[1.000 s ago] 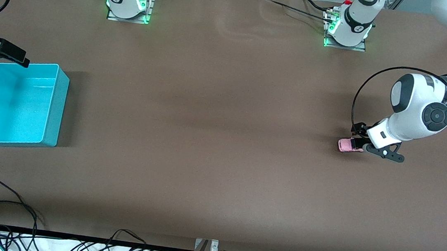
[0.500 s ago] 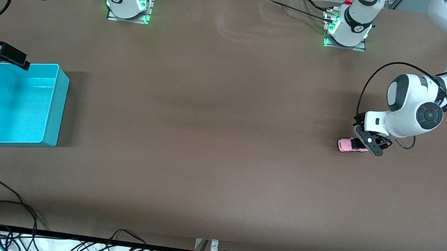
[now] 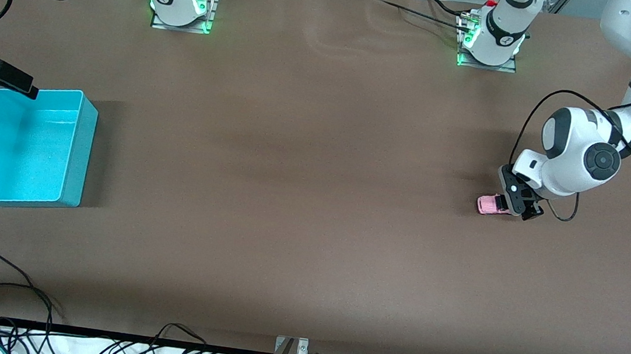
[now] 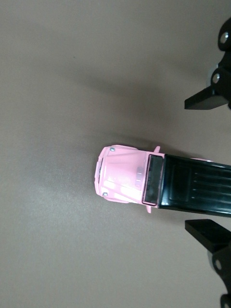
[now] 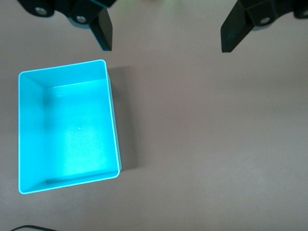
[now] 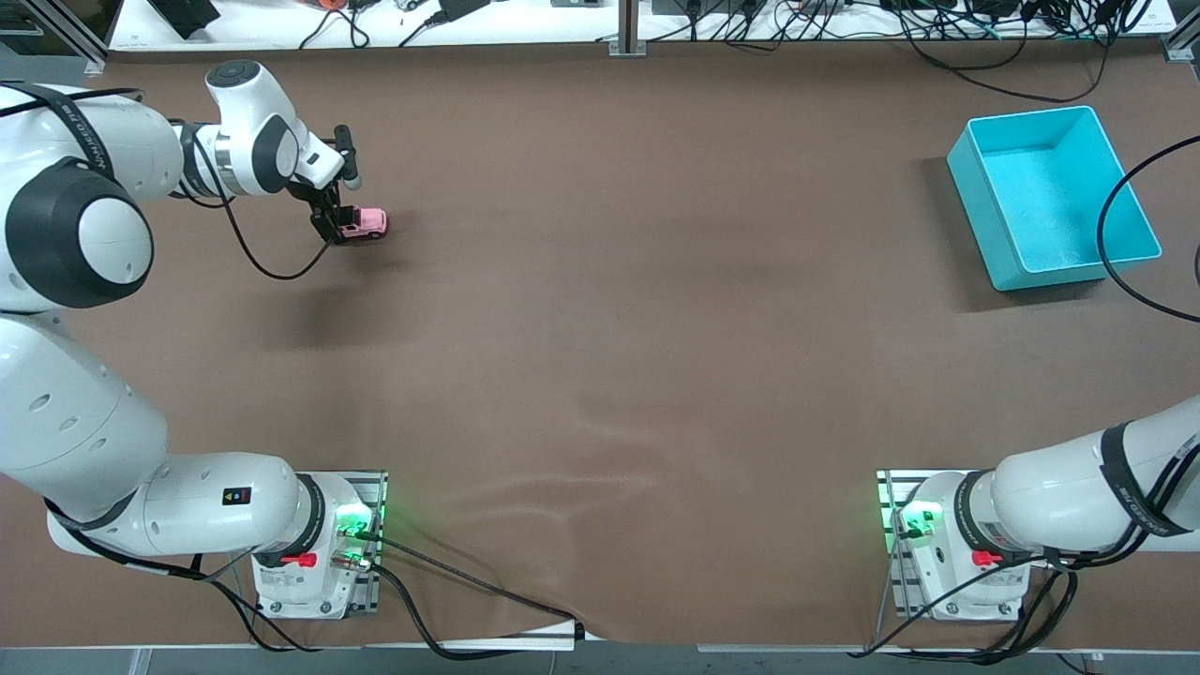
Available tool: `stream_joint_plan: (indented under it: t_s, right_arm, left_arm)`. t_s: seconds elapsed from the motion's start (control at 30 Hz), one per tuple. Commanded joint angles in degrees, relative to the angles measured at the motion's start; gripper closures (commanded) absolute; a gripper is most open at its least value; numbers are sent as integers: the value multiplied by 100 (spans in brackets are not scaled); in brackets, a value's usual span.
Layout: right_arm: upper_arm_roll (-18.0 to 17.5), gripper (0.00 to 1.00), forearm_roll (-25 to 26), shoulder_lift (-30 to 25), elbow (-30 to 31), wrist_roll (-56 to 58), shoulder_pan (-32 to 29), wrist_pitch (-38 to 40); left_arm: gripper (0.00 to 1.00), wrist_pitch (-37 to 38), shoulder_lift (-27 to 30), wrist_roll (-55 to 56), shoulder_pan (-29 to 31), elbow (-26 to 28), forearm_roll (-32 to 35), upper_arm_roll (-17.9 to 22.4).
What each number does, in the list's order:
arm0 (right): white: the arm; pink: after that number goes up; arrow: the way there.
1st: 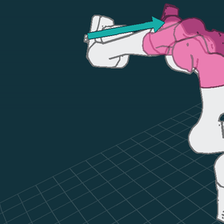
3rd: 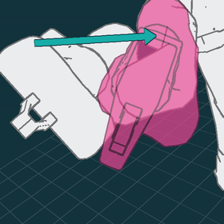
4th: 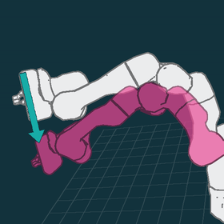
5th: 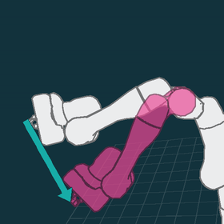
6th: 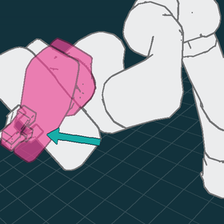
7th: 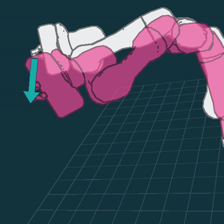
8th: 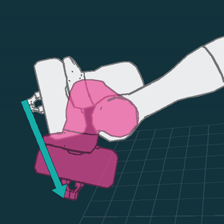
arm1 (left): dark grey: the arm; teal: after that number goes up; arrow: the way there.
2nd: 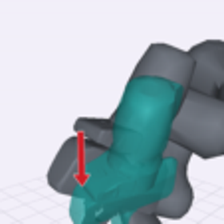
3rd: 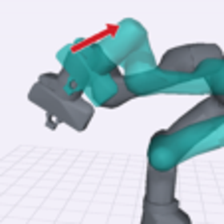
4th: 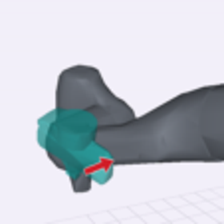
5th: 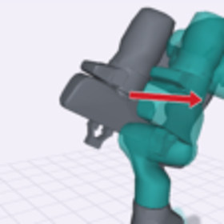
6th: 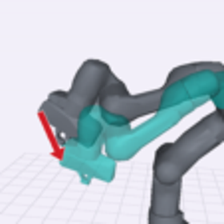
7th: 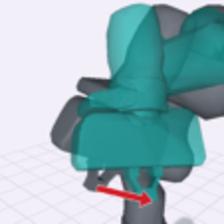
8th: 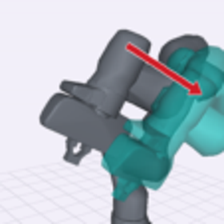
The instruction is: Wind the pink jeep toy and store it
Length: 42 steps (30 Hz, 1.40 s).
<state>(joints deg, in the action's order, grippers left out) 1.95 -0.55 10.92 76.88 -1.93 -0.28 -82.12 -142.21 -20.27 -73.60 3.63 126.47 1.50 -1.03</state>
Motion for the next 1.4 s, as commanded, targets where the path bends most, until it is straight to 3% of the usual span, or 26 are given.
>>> stream_joint_plan:
  t_s: [0.0, 0.27, 0.33, 0.5, 0.63, 0.97, 1.37]
  right_arm:
    - [-37, 0, 11, 51, -121, -27, -8, 39]
    - [-45, 0, -41, 77, -129, -9, -16, -5]
    - [-28, 0, -77, 112, -129, 0, -25, 3]
    - [-28, 0, -147, 113, -129, -9, -34, 3]
    - [-28, 0, -165, 113, -129, -18, -25, 3]
    - [-28, 0, -138, 104, -138, 17, -25, 12]
    - [-28, 0, -156, 104, -129, -9, -16, 3]
  left_arm:
    - [0, -237, -100, -295, 42, 18, -27, -20]
    - [2, -325, -188, -392, 42, 9, -27, -20]
    - [16, -325, -188, -453, 42, 18, -27, -20]
    - [74, -325, -196, -1181, 42, 9, -36, -29]
    - [100, -325, -188, -1464, 33, -8, -80, -29]
    - [100, -272, -3, -2422, -81, -52, -106, -82]
    - [100, -290, -187, -2396, -231, -52, -273, -108]
